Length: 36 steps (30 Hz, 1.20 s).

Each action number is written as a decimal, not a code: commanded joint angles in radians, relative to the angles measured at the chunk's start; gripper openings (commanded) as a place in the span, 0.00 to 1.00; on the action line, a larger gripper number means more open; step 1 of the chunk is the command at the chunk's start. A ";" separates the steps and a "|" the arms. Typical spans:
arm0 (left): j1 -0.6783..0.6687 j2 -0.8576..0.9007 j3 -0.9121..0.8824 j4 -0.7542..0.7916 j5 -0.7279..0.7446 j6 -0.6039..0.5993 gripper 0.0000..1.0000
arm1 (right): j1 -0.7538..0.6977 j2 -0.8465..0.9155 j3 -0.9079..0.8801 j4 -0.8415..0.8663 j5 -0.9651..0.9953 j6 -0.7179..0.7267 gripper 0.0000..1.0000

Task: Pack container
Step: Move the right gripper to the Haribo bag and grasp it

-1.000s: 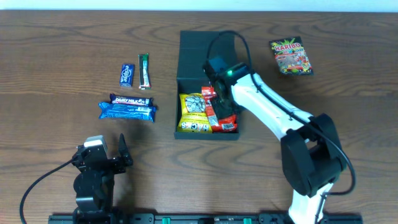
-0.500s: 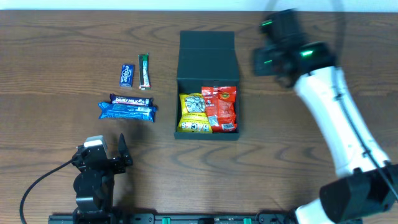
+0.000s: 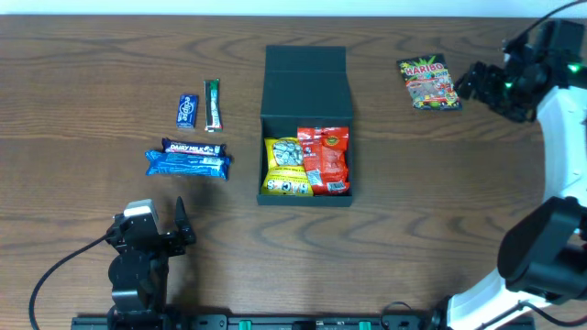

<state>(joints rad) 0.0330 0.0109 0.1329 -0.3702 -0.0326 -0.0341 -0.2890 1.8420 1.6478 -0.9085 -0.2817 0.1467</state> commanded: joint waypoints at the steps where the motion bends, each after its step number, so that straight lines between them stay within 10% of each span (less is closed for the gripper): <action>1: 0.005 -0.006 -0.020 -0.008 0.000 -0.014 0.95 | -0.026 -0.002 0.000 0.031 -0.033 -0.029 0.99; 12: 0.005 -0.006 -0.020 -0.008 0.000 -0.015 0.95 | -0.002 0.119 0.045 0.185 0.047 -0.209 0.99; 25: 0.005 -0.006 -0.020 -0.008 0.000 -0.014 0.95 | -0.010 0.711 0.844 -0.158 -0.101 -0.230 0.99; 36: 0.005 -0.006 -0.020 -0.008 0.000 -0.014 0.95 | 0.017 0.814 0.893 -0.217 -0.059 -0.235 0.99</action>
<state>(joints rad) 0.0330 0.0109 0.1329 -0.3702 -0.0326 -0.0345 -0.2958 2.6553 2.5271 -1.1290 -0.3630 -0.0708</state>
